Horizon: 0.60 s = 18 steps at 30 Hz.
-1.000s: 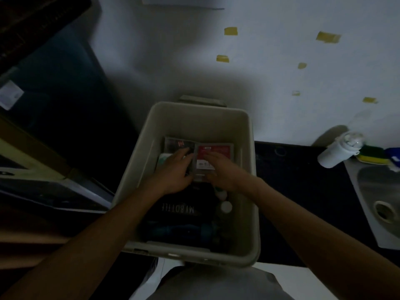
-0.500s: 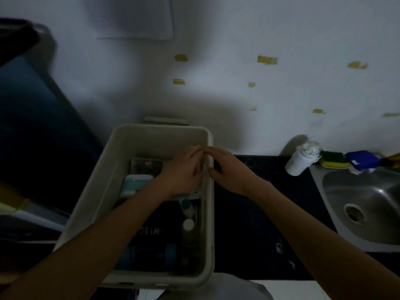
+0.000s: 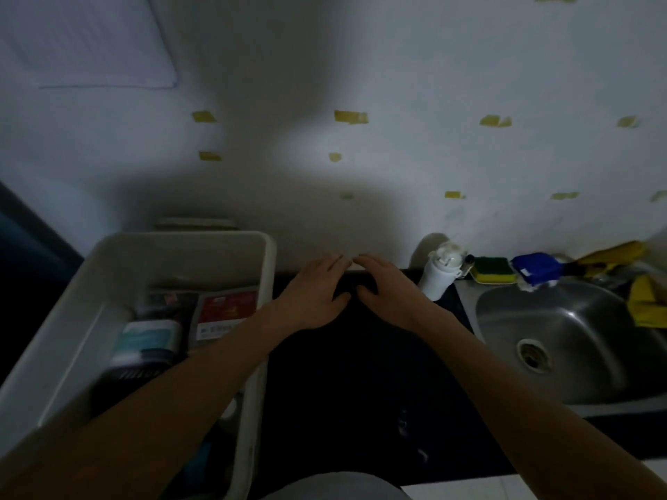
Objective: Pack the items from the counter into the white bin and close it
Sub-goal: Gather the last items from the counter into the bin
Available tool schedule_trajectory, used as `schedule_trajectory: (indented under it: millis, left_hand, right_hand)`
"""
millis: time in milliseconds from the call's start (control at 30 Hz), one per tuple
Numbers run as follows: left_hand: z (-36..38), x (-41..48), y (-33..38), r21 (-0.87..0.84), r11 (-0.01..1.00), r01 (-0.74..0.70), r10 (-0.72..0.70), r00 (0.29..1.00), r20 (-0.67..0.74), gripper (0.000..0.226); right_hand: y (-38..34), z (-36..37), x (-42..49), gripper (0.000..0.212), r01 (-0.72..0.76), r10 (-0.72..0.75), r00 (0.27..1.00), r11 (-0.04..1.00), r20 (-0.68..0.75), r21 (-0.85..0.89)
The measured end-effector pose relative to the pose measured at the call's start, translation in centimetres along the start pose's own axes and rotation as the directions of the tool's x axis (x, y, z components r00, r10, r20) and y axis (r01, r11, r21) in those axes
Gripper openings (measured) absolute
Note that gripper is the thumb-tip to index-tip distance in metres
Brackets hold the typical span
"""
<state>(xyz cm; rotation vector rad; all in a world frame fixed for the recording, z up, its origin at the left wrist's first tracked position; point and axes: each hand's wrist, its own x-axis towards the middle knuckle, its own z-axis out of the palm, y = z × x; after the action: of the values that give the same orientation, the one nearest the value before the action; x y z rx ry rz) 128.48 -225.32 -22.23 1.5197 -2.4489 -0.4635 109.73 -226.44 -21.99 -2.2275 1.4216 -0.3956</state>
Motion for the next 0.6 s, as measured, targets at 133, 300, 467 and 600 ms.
schedule_trajectory:
  millis: [133,300,467,600]
  left_hand:
    - [2.2,2.9,2.2,0.024,1.0,-0.006,0.005,1.0,0.029,0.072]
    - [4.2,6.3,5.2,0.045,0.999,-0.026,0.022,0.997,0.07,0.072]
    - [5.6,9.2,7.5,0.054,0.998,-0.029,0.022,0.993,0.118,0.073]
    - [6.4,11.0,8.2,0.045,0.997,-0.056,0.049,0.988,0.143,0.073]
  right_hand:
    - [4.4,-1.3,-0.7,0.06,-0.068,0.067,0.998,0.997,-0.019,-0.03]
    - [9.3,-2.4,-1.0,0.06,-0.144,0.138,0.988,0.986,-0.075,-0.083]
    - [13.3,-2.9,-0.4,0.062,-0.198,0.186,0.977,0.974,-0.105,-0.111]
    - [16.0,-3.1,0.2,0.066,-0.263,0.245,0.962,0.949,-0.121,-0.173]
